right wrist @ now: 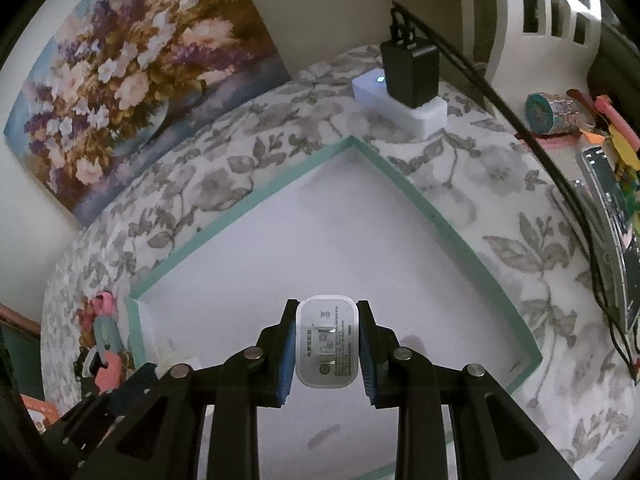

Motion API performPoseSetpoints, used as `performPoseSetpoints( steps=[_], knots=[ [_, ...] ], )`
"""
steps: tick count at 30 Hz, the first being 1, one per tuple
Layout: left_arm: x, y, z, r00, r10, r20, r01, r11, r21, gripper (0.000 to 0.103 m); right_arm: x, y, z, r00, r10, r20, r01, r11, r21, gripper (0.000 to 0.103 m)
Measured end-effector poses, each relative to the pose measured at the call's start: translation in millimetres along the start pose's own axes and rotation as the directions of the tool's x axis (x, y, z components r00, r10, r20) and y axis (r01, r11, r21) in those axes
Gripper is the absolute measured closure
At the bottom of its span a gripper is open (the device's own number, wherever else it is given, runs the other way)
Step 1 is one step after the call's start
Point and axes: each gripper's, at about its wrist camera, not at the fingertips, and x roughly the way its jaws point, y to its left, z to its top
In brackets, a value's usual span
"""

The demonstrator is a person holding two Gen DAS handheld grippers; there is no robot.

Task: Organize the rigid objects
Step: 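Carry both held items into the teal-rimmed tray and open both tools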

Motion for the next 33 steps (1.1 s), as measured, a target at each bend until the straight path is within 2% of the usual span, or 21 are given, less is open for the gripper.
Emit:
performPoseSetpoints(
  steps=[4,10,11,13,15,17,21,23,24,26,27,30,31,33],
  knots=[
    [-0.2,-7.4,-1.9,1.000,0.014,0.007,-0.014,0.999,0.039,0.067,3.1,1.9,-2.7,1.000,-0.006,-0.016,0.006,1.000,-0.011,0.074],
    [-0.3,-6.3,-1.2,1.000,0.004,0.003,-0.005,0.999,0.045,0.067,4.8,1.5,-3.2,1.000,-0.013,-0.027,0.013,1.000,-0.013,0.073],
    [-0.3,-6.9,-0.8,1.000,0.003,0.002,-0.003,0.999,0.044,0.064,4.8,1.4,-3.3,0.999,-0.015,-0.030,0.015,1.000,-0.015,0.073],
    [-1.3,-7.1,-0.8,1.000,0.006,-0.001,-0.006,0.999,0.048,0.049,3.3,2.3,-3.0,1.000,-0.020,-0.022,0.020,1.000,-0.021,0.072],
    [-2.7,-6.8,-0.7,1.000,0.004,0.001,-0.004,0.999,0.047,0.046,-0.2,3.8,-2.1,1.000,-0.020,-0.014,0.020,0.999,-0.029,0.069],
    [-5.1,-5.0,-0.3,1.000,0.002,0.001,-0.002,0.999,0.040,0.044,-2.8,4.3,-1.5,1.000,-0.023,-0.006,0.023,0.999,-0.033,0.061],
    [-14.3,4.9,2.5,1.000,0.000,0.010,0.000,1.000,0.003,0.042,-10.7,5.5,-0.8,0.999,-0.034,0.010,0.034,0.999,-0.042,0.061],
    [-20.3,12.1,4.3,1.000,0.007,0.022,-0.006,1.000,-0.019,0.037,-13.9,5.8,-1.1,0.999,-0.036,0.016,0.036,0.998,-0.042,0.060],
    [-23.7,16.1,4.9,1.000,0.009,0.029,-0.009,0.999,-0.032,0.029,-15.8,6.4,-1.5,0.999,-0.036,0.019,0.037,0.998,-0.043,0.057],
    [-30.6,27.7,6.3,0.999,0.017,0.040,-0.014,0.997,-0.072,0.027,-18.1,8.4,-2.8,0.999,-0.040,0.023,0.041,0.998,-0.051,0.045],
    [-32.7,33.2,6.5,0.999,0.020,0.041,-0.017,0.996,-0.090,0.026,-19.2,10.3,-4.2,0.999,-0.043,0.025,0.045,0.997,-0.061,0.044],
    [-35.9,48.4,4.7,0.998,0.034,0.043,-0.028,0.990,-0.137,0.013,-19.7,16.1,-8.9,0.998,-0.053,0.024,0.055,0.994,-0.090,0.038],
    [-35.4,52.1,3.6,0.998,0.038,0.041,-0.032,0.988,-0.148,0.012,-19.7,17.4,-10.1,0.998,-0.056,0.024,0.058,0.994,-0.095,0.033],
    [-32.8,58.9,1.7,0.998,0.047,0.028,-0.042,0.985,-0.170,0.012,-19.5,21.6,-14.4,0.998,-0.065,0.024,0.068,0.991,-0.112,0.031]
  ],
)
